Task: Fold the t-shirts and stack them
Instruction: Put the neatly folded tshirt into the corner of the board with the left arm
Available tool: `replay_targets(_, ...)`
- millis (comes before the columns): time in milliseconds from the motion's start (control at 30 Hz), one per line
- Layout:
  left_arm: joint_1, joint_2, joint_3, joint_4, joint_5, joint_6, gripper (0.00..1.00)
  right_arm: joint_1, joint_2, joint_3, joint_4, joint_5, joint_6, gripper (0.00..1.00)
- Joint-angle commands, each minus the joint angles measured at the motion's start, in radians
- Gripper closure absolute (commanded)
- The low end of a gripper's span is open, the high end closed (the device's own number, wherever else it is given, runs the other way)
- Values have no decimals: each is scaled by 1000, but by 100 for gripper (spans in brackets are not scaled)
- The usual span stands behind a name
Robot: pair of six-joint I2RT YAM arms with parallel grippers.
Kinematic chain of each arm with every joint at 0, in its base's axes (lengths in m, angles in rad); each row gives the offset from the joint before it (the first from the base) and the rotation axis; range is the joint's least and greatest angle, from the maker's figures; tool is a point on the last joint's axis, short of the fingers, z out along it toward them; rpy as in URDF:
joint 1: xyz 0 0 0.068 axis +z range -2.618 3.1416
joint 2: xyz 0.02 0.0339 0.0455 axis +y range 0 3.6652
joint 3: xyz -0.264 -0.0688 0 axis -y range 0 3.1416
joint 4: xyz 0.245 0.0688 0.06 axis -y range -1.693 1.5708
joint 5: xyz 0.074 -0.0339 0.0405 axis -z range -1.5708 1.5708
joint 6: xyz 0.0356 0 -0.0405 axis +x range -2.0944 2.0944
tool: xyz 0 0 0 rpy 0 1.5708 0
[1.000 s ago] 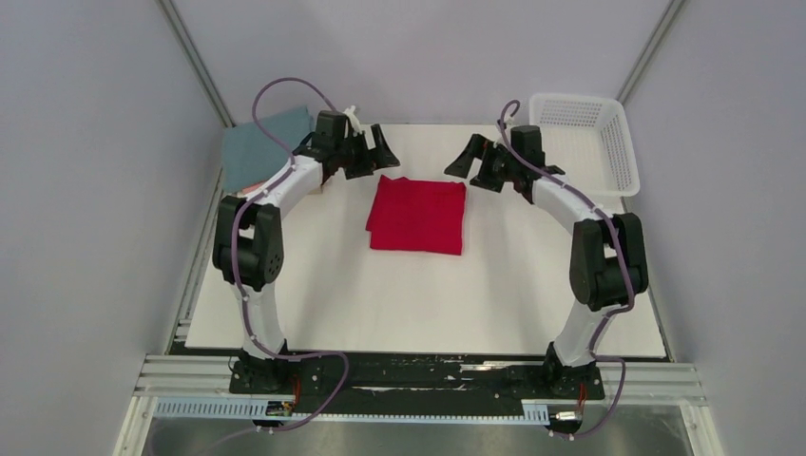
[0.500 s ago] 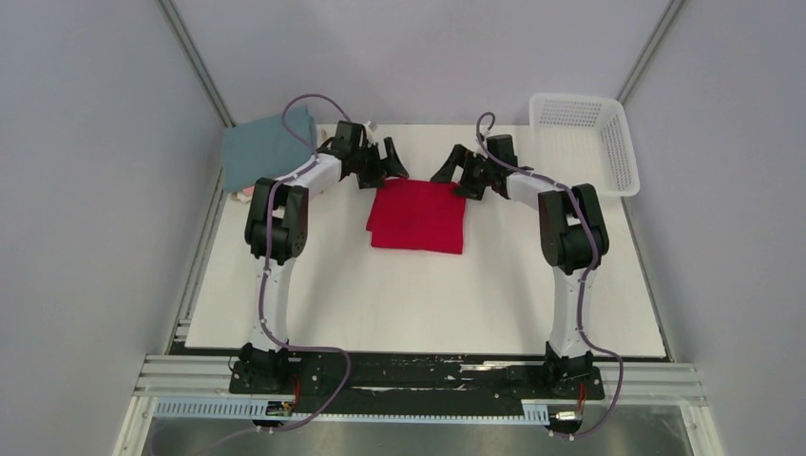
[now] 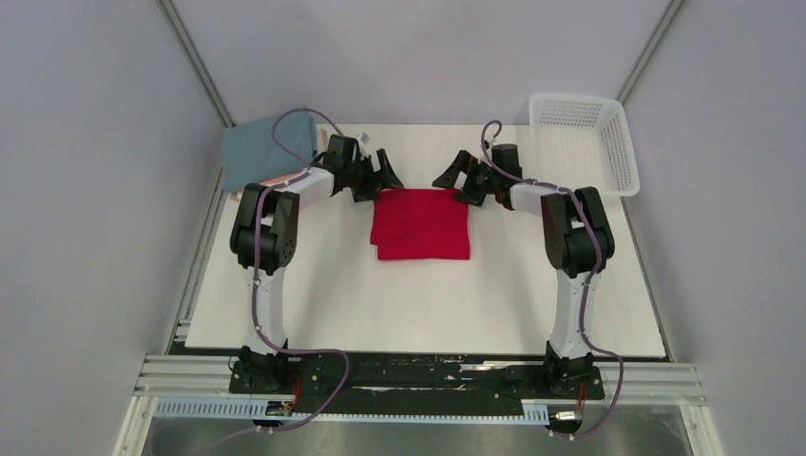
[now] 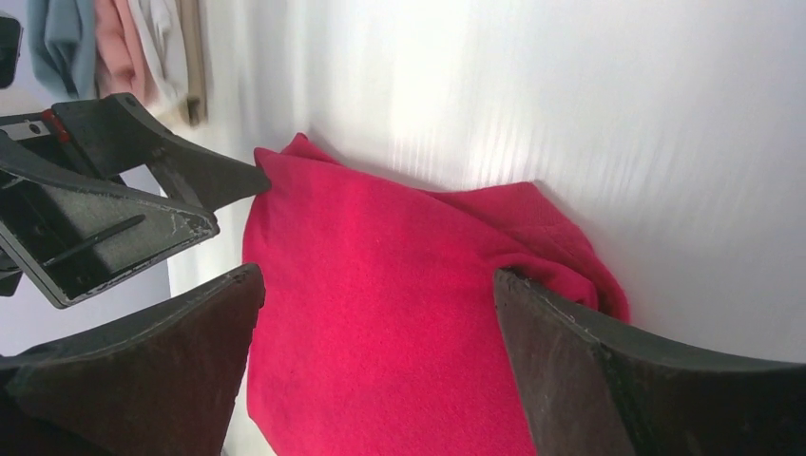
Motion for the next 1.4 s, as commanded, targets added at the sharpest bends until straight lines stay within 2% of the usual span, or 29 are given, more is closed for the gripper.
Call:
replay_targets(0,-2,-156,-321,-20,-38,-41,0,37,-85,-241,-173,94,-48,0)
replay_targets(133,-23,-321,-546,44,-61,-56,0,86,-258,-443,-165,163,-47,0)
replay_targets(267,-74,-446,-670,60,-85,-62,0,144,-403,-565,-165,208,-41,0)
replay_targets(400,-121,-553,-686,46,-133,-62,0,150,-512,-520,-217,274,-63,0)
replay_targets(567,-130,-677,-574,-94,-260,-22,0,150,-695,-435,-314,405,-80,0)
replay_targets(667,-145,-789,-621,-89,-312,-36,0,148,-878,-490,-339,530,-61,0)
replay_targets(800,-162,-869,-772,-68,-310,-92,0,140,-1120,-674,-353,678,24,0)
replay_targets(933,-201,-887,-863,-29,-300,-137,0,114,-1373,-836,-361,767,112,0)
replay_targets(1100,-245,-843,-876,-43,-343,-162,0,111,-1622,-938,-372,807,118,0)
replay_targets(1267,-292,-744,-835,-80,-430,-189,0,112,-1704,-976,-386,838,94,0)
replay_targets(1367,-335,-660,-786,-135,-508,-194,7,112,-1673,-965,-398,842,76,0)
